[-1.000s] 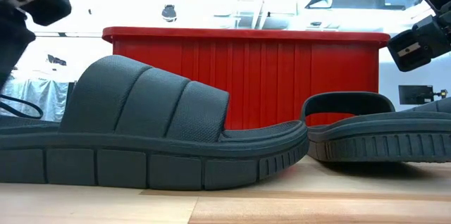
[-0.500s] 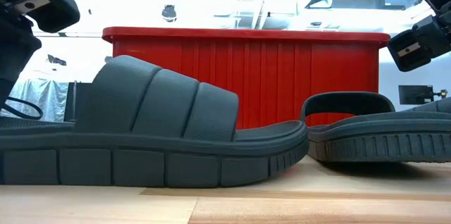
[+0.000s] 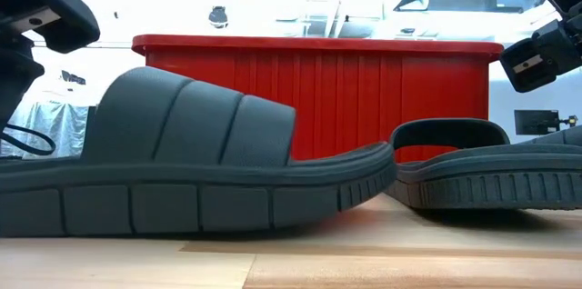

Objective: Pick and place slides into bin
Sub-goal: Put the black slide into the red container

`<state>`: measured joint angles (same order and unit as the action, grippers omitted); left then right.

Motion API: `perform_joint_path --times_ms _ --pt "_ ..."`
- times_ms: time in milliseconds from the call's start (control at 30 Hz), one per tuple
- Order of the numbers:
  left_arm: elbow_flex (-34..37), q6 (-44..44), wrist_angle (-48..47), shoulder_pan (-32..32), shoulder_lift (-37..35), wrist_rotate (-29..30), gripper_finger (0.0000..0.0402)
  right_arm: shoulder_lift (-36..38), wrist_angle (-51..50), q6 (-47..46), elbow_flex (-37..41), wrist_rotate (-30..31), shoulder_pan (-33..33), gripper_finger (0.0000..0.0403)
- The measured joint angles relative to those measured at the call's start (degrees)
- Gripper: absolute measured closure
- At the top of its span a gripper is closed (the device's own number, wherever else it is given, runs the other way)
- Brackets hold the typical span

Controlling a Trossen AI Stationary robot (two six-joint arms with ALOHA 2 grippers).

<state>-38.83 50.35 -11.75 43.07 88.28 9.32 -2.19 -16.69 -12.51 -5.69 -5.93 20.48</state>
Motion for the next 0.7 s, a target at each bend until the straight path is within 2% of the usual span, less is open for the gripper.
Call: perform_joint_path --times_ms 300,700 --pt "-0.07 1.46 -0.14 0.02 -0.12 0.17 0.0387 0.00 0.01 -0.01 -0.01 0.00 0.00 0.0301" --pt "-0.07 1.48 -0.22 0.11 -0.10 1.21 0.0396 -0.01 0.00 -0.01 0.00 0.00 0.01 0.0301"
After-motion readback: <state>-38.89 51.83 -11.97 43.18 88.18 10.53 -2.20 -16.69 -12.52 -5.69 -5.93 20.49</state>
